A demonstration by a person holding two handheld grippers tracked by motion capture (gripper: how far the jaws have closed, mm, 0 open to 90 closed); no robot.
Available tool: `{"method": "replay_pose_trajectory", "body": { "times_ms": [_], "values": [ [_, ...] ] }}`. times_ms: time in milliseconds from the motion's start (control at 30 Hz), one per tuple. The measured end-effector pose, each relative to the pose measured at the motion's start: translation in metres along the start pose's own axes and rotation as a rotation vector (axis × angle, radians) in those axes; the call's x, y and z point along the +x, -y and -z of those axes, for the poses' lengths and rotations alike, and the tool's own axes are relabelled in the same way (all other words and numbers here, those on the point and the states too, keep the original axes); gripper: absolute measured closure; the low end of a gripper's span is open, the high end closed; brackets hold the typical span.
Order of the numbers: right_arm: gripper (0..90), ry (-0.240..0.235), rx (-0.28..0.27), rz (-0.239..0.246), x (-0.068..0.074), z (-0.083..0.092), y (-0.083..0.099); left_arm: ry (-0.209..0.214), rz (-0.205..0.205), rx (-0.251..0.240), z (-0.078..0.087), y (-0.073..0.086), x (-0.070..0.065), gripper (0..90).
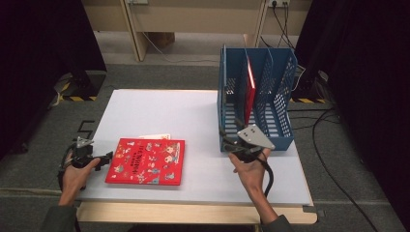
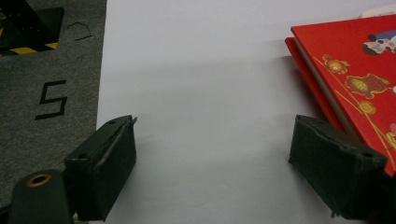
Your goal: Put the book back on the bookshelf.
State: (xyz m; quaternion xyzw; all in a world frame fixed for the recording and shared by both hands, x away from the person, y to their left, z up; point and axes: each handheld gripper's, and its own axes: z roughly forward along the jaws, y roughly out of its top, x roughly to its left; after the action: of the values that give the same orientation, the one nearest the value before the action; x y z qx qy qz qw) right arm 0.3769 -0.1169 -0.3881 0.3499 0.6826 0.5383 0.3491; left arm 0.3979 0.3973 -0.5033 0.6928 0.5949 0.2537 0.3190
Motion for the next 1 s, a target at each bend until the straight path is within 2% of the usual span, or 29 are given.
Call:
{"method": "replay_pose_trajectory", "body": {
  "times_ms": [33,100,133,167,267,400,433,567,633,767,1000],
  "values": [
    [40.9,0.0,0.0,0.0,0.0,0.0,0.0,0.0,0.0,0.0,0.0,0.0,0.0,14.4],
    [40.0,-0.027,0.014,0.011,0.01,-0.004,0.006,0.012,0.023,0.003,0.002,0.0,0.002,14.6],
    [39.9,-0.065,0.029,0.013,0.021,-0.01,0.013,0.024,0.04,0.0,0.004,-0.001,0.002,14.8],
    [39.9,-0.065,0.029,0.013,0.021,-0.01,0.013,0.034,0.057,-0.002,0.005,-0.001,0.003,14.8],
    [39.8,-0.119,0.057,0.039,0.038,-0.016,0.02,0.078,0.089,-0.027,0.012,-0.006,0.001,16.2],
    [39.7,-0.173,0.084,0.072,0.057,-0.022,0.028,0.117,0.07,-0.047,0.021,-0.012,-0.009,19.1],
    [39.7,-0.196,0.104,0.078,0.066,-0.025,0.034,0.128,0.064,-0.046,0.022,-0.014,-0.012,22.6],
    [39.4,-0.23,0.132,0.083,0.075,-0.03,0.042,0.178,0.056,-0.016,0.023,-0.016,-0.02,27.6],
    [38.9,-0.242,0.158,0.103,0.082,-0.032,0.048,0.21,0.059,-0.004,0.023,-0.016,-0.023,30.8],
    [38.9,-0.253,0.171,0.114,0.087,-0.034,0.051,0.229,0.058,0.009,0.022,-0.016,-0.025,32.5],
    [38.8,-0.27,0.196,0.106,0.092,-0.036,0.059,0.252,0.051,0.029,0.021,-0.015,-0.028,33.2]
  ]
}}
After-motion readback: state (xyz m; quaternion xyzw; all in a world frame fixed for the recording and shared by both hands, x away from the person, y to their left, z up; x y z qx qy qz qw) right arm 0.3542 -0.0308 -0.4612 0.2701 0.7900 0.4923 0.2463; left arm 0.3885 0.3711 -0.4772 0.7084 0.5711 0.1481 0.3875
